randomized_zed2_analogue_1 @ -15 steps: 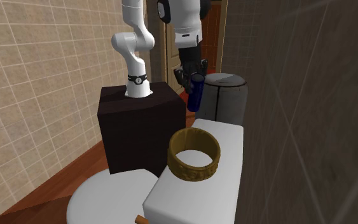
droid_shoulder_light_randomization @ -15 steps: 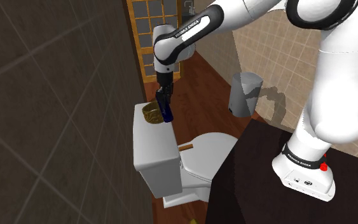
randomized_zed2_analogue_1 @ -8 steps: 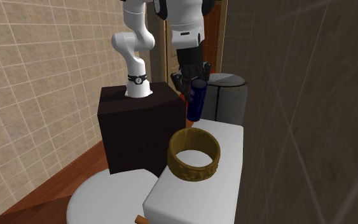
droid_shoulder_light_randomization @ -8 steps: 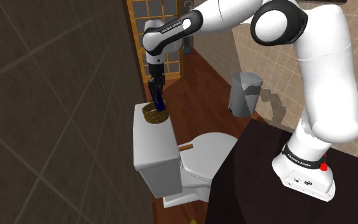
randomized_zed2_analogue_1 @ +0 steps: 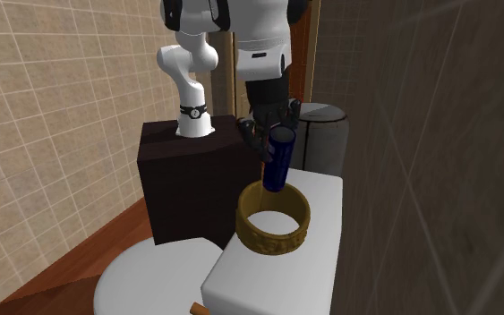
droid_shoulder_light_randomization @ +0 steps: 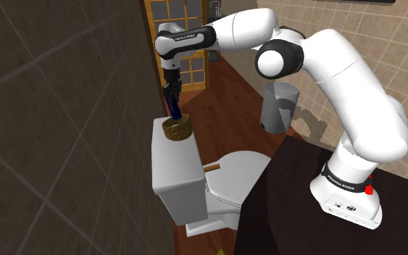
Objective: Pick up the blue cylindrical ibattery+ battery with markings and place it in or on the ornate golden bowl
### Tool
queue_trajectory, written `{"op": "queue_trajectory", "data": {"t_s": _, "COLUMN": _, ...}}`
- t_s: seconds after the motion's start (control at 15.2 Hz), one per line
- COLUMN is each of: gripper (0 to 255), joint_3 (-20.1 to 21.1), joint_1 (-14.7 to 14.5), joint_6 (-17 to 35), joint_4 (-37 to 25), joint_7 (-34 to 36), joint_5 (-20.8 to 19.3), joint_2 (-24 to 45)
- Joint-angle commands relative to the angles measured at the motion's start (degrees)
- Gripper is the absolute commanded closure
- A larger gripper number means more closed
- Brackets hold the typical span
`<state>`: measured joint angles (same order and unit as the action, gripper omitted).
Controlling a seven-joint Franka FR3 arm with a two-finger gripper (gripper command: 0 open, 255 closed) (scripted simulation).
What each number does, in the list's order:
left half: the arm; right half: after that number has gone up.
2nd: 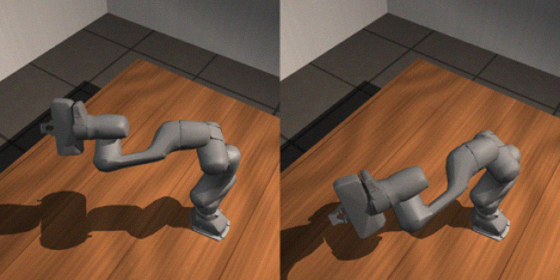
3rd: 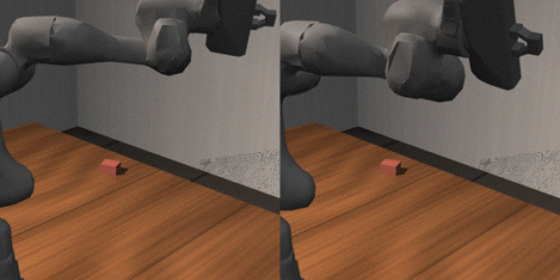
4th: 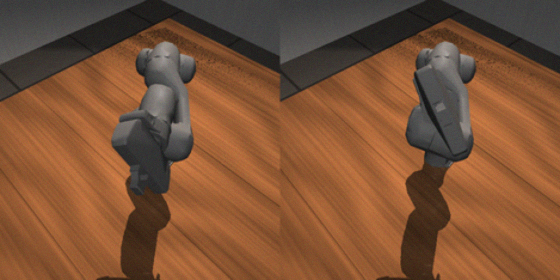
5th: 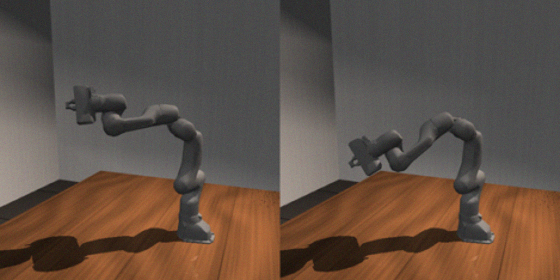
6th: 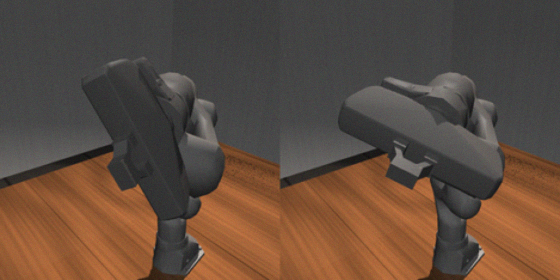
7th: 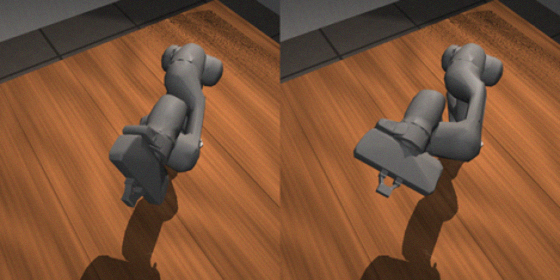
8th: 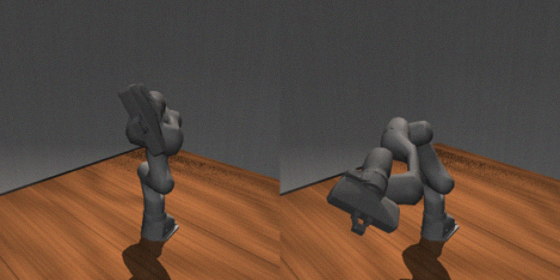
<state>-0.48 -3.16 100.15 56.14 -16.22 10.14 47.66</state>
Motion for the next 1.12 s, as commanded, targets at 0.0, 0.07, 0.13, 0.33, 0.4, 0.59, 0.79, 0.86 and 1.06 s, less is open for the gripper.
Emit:
{"op": "queue_trajectory", "data": {"t_s": 0.0, "gripper": 255, "joint_3": 0.01, "joint_1": 0.02, "joint_6": 1.26, "joint_4": 0.96, "joint_7": -0.28, "joint_5": 0.05, "joint_2": 0.28}}
{"op": "queue_trajectory", "data": {"t_s": 0.07, "gripper": 255, "joint_3": 0.01, "joint_1": 0.0, "joint_6": 1.94, "joint_4": 1.54, "joint_7": -0.38, "joint_5": 0.08, "joint_2": 0.38}}
{"op": "queue_trajectory", "data": {"t_s": 0.13, "gripper": 255, "joint_3": 0.01, "joint_1": -0.01, "joint_6": 2.61, "joint_4": 2.09, "joint_7": -0.49, "joint_5": 0.1, "joint_2": 0.51}}
{"op": "queue_trajectory", "data": {"t_s": 0.33, "gripper": 255, "joint_3": 0.02, "joint_1": -0.05, "joint_6": 4.53, "joint_4": 3.56, "joint_7": -0.8, "joint_5": 0.18, "joint_2": 0.99}}
{"op": "queue_trajectory", "data": {"t_s": 0.4, "gripper": 255, "joint_3": 0.03, "joint_1": -0.06, "joint_6": 5.15, "joint_4": 3.99, "joint_7": -0.9, "joint_5": 0.21, "joint_2": 1.18}}
{"op": "queue_trajectory", "data": {"t_s": 0.59, "gripper": 255, "joint_3": 0.05, "joint_1": -0.08, "joint_6": 6.94, "joint_4": 5.12, "joint_7": -1.19, "joint_5": 0.29, "joint_2": 1.86}}
{"op": "queue_trajectory", "data": {"t_s": 0.79, "gripper": 255, "joint_3": 0.08, "joint_1": -0.1, "joint_6": 8.45, "joint_4": 5.97, "joint_7": -1.44, "joint_5": 0.37, "joint_2": 2.54}}
{"op": "queue_trajectory", "data": {"t_s": 0.86, "gripper": 255, "joint_3": 0.08, "joint_1": -0.1, "joint_6": 8.44, "joint_4": 5.95, "joint_7": -1.43, "joint_5": 0.37, "joint_2": 2.55}}
{"op": "queue_trajectory", "data": {"t_s": 1.06, "gripper": 255, "joint_3": 0.08, "joint_1": -0.1, "joint_6": 8.43, "joint_4": 5.93, "joint_7": -1.43, "joint_5": 0.37, "joint_2": 2.56}}
